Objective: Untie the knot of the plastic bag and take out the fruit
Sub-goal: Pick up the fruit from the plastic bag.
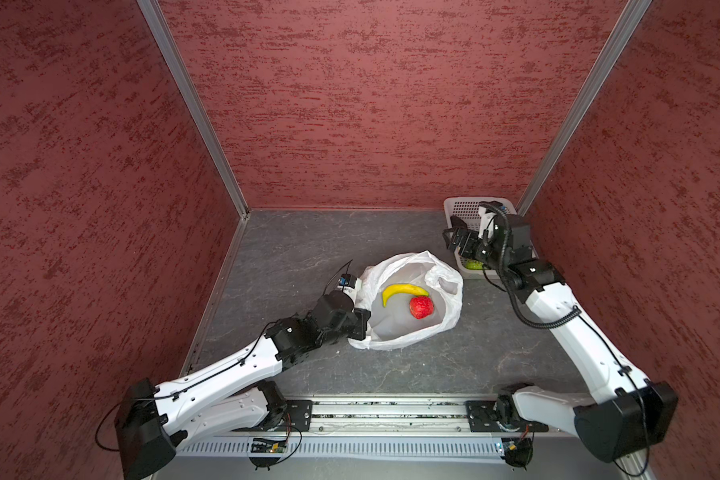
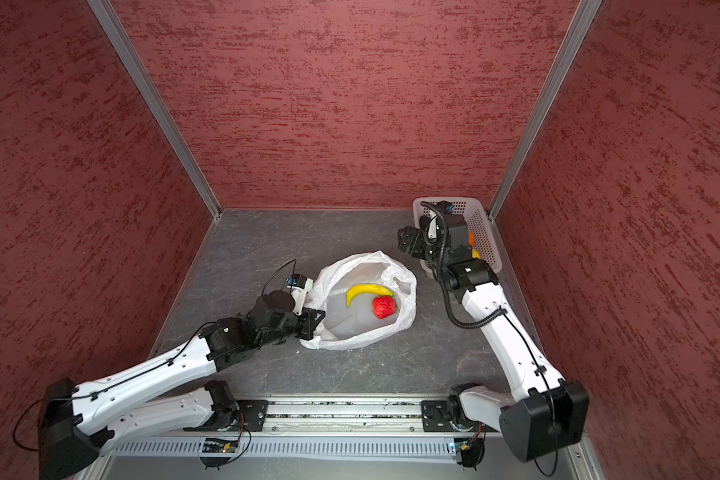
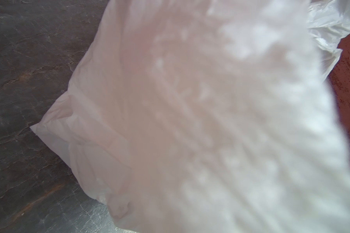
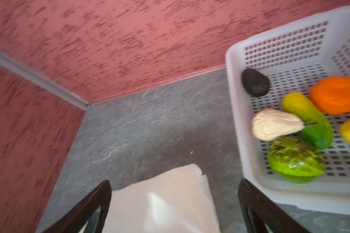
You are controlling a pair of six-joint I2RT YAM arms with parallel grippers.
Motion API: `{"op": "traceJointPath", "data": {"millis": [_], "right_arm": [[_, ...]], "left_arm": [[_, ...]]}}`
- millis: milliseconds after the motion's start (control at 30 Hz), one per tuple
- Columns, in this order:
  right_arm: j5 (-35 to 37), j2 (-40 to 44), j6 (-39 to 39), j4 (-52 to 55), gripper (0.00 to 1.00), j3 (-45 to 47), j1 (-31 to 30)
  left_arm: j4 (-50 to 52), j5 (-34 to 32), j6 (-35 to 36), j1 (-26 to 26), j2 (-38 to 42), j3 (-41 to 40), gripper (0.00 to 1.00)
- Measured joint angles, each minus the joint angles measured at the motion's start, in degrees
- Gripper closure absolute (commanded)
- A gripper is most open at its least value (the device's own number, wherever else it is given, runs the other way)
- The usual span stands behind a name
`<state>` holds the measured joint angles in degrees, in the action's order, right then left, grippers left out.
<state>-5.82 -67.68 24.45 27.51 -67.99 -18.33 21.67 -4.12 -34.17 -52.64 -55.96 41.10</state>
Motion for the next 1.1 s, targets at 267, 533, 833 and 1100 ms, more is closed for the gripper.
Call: {"op": "traceJointPath", "data": {"millis": [267,533,833,1100], "right_arm": [[0.2,5.86,1.51,4.55,0.02,-1.62,-16.87],[2.64,10.49,2.16,4.66,0.04,7.19,-26.88],[5.95,8.28,4.09,5.16,0.07,16.17,-29.86],[8.44,1.38,7.78,5.2,0.08,21.4,-29.99]], "left_arm": [[-1.99,0.87,0.26,0.0,-0.09,-0.07,1.0],[-3.48,1.64,0.59,0.0,-1.03,-0.07,1.0],[-5.73,1.64,1.11,-1.62,-1.09,-0.2,1.0],[-9.62,0.87,2.56,-7.1,-3.74,-2.49,1.0]]}}
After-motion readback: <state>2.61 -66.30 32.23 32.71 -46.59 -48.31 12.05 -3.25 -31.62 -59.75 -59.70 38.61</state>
